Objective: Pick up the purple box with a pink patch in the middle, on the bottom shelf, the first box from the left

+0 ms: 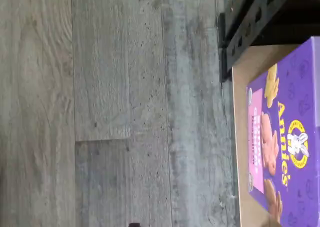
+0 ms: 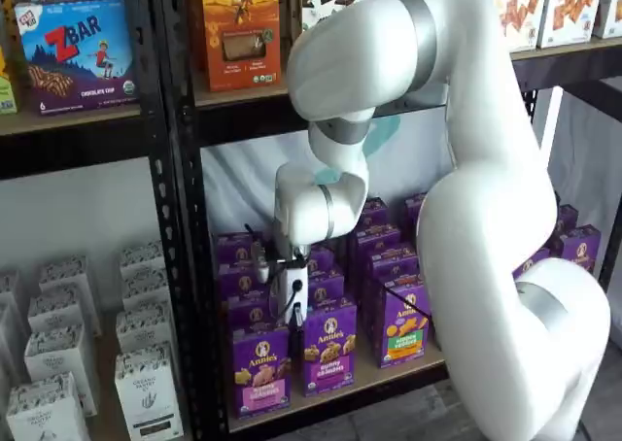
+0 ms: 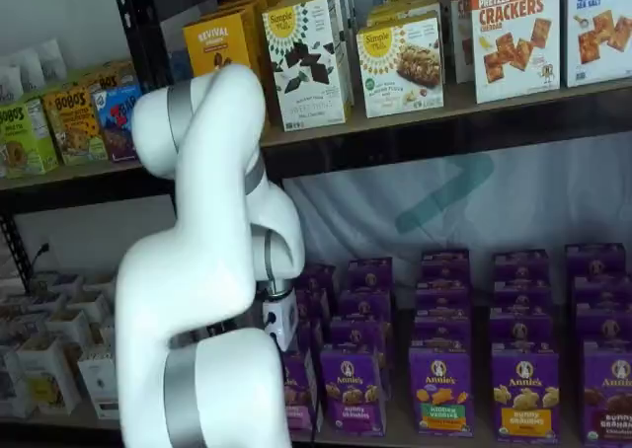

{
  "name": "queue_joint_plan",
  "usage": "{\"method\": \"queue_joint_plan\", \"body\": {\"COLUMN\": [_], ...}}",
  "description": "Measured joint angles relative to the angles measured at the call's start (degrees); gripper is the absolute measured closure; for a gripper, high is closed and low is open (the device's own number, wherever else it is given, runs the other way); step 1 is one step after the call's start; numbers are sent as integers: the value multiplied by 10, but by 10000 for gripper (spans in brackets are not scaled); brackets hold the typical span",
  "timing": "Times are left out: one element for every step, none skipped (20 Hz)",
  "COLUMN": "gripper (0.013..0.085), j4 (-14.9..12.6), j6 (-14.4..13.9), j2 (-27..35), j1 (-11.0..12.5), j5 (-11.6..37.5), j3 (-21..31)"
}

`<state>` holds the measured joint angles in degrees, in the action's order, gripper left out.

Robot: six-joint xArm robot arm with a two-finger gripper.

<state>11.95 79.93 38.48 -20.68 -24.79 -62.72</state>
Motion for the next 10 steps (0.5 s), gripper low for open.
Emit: {"method": "queue_joint_plan", "body": {"gripper": [130, 130, 130, 130, 130, 130, 130, 130, 130, 130], "j4": [-9, -23, -29, -30, -30, -28, -23, -16, -6, 7], "j6": [-7, -18, -22, -22, -20, -18, -12, -5, 4, 15], "j2": [1, 4, 8, 11, 15, 18, 22, 25, 28, 32], "j1": [0, 1, 3, 5, 6, 7, 8, 8, 8, 7], "j5": [14, 36, 47, 50, 51, 51, 52, 54, 56, 57], "j3": [3, 7, 6, 2, -2, -7, -11, -15, -18, -23]}}
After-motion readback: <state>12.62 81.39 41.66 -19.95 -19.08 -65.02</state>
